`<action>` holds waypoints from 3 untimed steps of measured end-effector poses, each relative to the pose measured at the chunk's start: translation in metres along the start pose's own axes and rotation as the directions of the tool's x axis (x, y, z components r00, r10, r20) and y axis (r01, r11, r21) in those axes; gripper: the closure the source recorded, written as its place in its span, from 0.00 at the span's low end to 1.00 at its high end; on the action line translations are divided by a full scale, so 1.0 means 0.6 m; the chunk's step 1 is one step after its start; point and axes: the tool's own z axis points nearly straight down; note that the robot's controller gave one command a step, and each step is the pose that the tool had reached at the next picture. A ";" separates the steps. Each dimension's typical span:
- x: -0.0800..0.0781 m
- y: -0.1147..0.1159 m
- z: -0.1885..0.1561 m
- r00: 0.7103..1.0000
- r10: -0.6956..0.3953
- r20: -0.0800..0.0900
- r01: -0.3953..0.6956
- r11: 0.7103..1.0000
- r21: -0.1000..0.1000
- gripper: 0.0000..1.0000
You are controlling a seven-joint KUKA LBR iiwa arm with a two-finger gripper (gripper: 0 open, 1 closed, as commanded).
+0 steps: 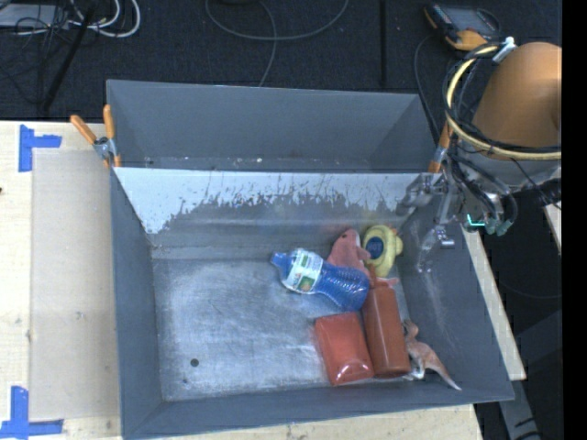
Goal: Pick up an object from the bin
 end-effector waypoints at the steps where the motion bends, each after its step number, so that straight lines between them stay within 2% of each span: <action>1: -0.002 0.001 -0.007 1.000 -0.002 0.007 0.002 1.000 0.001 0.00; 2: -0.010 0.121 0.086 1.000 -0.029 0.009 0.029 1.000 0.002 0.00; 3: 0.012 0.162 0.123 0.993 -0.118 0.004 0.118 0.993 0.000 0.00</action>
Offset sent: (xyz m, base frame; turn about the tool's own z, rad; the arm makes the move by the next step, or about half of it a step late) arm 0.0067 0.1016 -0.0728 -0.0435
